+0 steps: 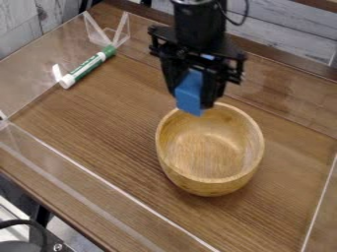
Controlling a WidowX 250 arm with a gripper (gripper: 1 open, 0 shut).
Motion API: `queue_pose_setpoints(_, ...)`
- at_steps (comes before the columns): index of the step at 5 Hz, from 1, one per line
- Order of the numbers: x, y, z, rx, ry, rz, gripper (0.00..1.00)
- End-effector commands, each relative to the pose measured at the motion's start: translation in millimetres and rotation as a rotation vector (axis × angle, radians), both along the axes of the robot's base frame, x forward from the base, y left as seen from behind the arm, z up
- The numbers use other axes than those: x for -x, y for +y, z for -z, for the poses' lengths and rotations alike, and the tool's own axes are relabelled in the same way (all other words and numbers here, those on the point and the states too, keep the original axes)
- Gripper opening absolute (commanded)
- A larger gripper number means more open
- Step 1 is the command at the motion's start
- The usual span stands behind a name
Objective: Put the blue block in the brown bowl
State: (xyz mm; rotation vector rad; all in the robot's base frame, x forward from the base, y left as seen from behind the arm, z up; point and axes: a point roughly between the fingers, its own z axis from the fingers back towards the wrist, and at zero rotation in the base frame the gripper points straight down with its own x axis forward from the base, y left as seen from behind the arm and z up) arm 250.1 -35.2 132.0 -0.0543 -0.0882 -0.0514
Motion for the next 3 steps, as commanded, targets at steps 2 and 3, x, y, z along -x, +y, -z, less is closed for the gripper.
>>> queue_pose_setpoints(2,2.7,-19.4,-4.0,-0.002,-0.062,0.01,0.0)
queue_pose_setpoints(3,3.9,-21.8,1.4,-0.004,-0.061,0.013,0.0)
